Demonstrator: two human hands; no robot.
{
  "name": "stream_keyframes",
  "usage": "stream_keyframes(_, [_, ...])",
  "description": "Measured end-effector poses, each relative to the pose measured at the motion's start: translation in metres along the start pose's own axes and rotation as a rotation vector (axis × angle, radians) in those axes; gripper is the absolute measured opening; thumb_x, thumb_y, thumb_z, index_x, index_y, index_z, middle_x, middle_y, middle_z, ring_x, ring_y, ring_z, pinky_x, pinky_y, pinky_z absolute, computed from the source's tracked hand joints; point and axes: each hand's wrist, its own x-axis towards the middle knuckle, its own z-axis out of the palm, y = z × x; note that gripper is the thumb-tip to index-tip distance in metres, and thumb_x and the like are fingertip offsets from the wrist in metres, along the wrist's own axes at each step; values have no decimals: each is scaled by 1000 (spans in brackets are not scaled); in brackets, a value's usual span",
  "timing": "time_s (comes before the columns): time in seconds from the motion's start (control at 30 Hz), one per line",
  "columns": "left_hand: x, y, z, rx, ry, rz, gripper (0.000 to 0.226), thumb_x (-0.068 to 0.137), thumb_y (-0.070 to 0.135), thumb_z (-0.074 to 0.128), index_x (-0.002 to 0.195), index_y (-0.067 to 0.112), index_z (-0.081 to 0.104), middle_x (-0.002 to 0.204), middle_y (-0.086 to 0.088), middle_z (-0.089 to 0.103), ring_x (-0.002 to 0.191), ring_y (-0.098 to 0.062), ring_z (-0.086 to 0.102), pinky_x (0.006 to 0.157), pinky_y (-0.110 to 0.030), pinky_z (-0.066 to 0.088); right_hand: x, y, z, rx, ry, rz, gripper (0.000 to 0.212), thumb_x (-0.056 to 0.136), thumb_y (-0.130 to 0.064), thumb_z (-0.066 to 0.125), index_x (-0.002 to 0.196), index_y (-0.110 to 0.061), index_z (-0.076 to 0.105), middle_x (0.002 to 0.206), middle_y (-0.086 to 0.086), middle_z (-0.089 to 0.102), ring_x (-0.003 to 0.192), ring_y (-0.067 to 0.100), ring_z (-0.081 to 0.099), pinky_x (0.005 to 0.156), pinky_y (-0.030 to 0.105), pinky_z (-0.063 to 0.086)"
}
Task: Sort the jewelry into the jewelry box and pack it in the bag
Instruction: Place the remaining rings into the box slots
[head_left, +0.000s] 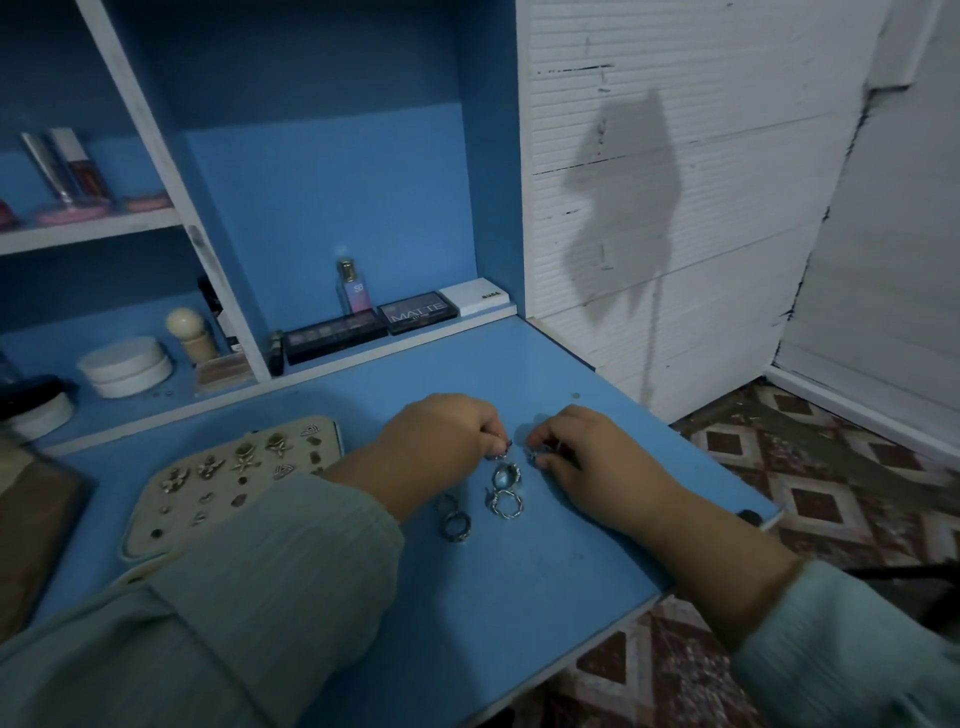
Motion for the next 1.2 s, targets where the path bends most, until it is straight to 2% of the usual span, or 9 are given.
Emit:
stream_keyframes(0.27, [-25,-10,-8,-275,120,-86,18,91,30,58,98,16,67,95,4,60,83,-10,52,63,-16,37,1,-13,-8,102,5,56,11,91,-12,55,92,-9,66,81,-12,54,76,2,46,71,2,33])
stream_keyframes(0.37, [-38,-17,-15,-311,143,-101,17,91,32,57,98,19,67,90,8,57,81,-7,50,63,-11,35,3,-28,-12,191,15,104,12,90,-14,56,82,-19,63,71,-20,53,68,-4,50,65,4,38])
stream_keyframes(0.57, [-71,-36,-27,-321,164,-160,23,94,30,52,104,17,67,105,1,64,89,-9,51,69,-20,38,6,-76,-11,355,-61,116,22,90,-17,58,70,-27,59,70,-6,63,60,3,54,57,10,42])
stream_keyframes(0.73, [-112,-63,-34,-331,225,-180,19,93,28,54,91,18,69,107,2,66,89,-7,53,62,-5,31,5,-117,0,393,-141,57,15,90,-18,58,76,-22,63,75,0,63,64,6,53,55,8,39])
stream_keyframes(0.83, [-138,-81,-36,-325,238,-227,19,92,31,55,85,22,70,107,5,66,92,-10,56,69,-14,38,5,-138,11,371,-178,22,12,90,-19,58,79,-22,64,68,-7,58,58,-1,51,52,7,37])
stream_keyframes(0.9, [-153,-94,-37,-340,254,-267,16,90,34,57,83,26,70,101,8,65,89,-9,56,71,-20,41,5,-151,18,363,-197,2,10,89,-19,59,83,-18,67,63,-12,53,52,-7,49,51,6,37])
stream_keyframes(1.03, [-180,-117,-37,-371,252,-327,8,88,34,61,85,31,68,74,21,55,65,3,47,50,-5,36,4,-173,33,365,-228,-48,9,88,-18,61,86,-16,69,69,-15,58,59,-8,52,56,3,39])
stream_keyframes(1.1, [-191,-130,-34,-413,284,-361,7,85,32,66,78,34,67,73,21,56,73,2,51,66,-7,43,4,-181,40,369,-238,-58,9,88,-17,62,87,-15,71,64,-20,57,56,-13,51,55,2,39])
stream_keyframes(1.2, [-201,-146,-28,-461,316,-417,8,79,28,72,73,32,70,85,11,68,93,-9,59,91,-29,47,4,-192,50,364,-266,-65,13,88,-16,61,78,-21,67,47,-27,54,51,-16,50,51,3,37])
